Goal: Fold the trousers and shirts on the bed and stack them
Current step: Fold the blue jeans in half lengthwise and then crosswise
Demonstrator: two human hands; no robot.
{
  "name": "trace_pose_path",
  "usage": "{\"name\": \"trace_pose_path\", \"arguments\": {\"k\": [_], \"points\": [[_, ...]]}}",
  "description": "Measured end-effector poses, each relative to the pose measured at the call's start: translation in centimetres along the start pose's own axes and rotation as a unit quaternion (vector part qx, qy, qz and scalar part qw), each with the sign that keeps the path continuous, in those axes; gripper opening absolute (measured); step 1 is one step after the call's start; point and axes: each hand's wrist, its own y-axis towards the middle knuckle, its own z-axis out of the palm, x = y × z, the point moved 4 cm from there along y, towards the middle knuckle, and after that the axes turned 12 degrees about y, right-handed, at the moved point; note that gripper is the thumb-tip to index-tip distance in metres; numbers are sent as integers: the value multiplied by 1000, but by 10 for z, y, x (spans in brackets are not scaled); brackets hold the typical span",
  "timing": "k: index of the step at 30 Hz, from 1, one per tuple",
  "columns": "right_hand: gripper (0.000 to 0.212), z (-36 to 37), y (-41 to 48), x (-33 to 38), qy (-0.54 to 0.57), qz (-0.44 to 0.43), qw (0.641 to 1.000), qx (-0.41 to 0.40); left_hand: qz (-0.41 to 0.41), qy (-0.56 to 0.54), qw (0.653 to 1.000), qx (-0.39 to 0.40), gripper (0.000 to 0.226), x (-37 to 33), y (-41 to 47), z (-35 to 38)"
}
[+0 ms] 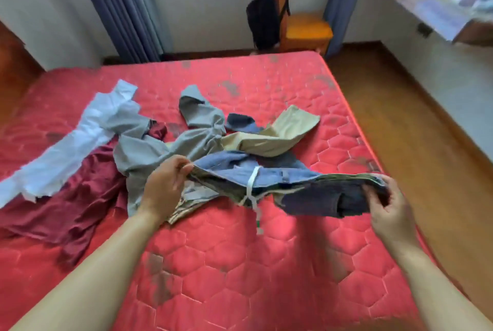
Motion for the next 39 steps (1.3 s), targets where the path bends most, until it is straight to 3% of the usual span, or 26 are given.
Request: {"name": "trace_pose_path", "arguments": {"k": [4, 8, 12, 15, 17, 20, 23, 28, 31, 34, 39], "points": [[23, -49, 39, 139, 34, -98, 993, -59, -3, -68, 991, -118, 13, -67, 58, -114], [27, -95, 71, 254, 27, -245, 958, -149, 82, -104, 951, -278, 18, -128, 105, -235], [21, -109, 97, 303, 41, -289, 937, -191, 115, -83, 945, -294, 20, -156, 144, -296], [12, -90, 124, 278, 13, -212, 966, -144, 50, -5, 971, -236, 44, -146, 156, -268], [17, -72, 133, 239, -9, -153, 981, -121, -30, 36, 989, -143, 54, -127, 147, -216], [20, -51, 134, 177, 2, -101, 989, -105, -122, -1, 992, 15, 49, -96, 111, -130], [18, -46, 141, 131, 10, -80, 994, -78, -131, -41, 987, 86, 35, -84, 75, -81], [21, -30, 161, 92, 20, -78, 995, 61, -202, -92, 975, -1, 27, -90, 57, -50], [23, -9, 170, 86, 9, -131, 985, 111, -230, -102, 966, -62, 21, -102, 56, -43], [21, 9, 176, 90, -10, -172, 981, 93, -226, -45, 966, -120, 24, -106, 52, -50], [23, 29, 168, 107, -34, -191, 976, 101, -196, 147, 957, -156, 32, -104, 31, -83]]}}
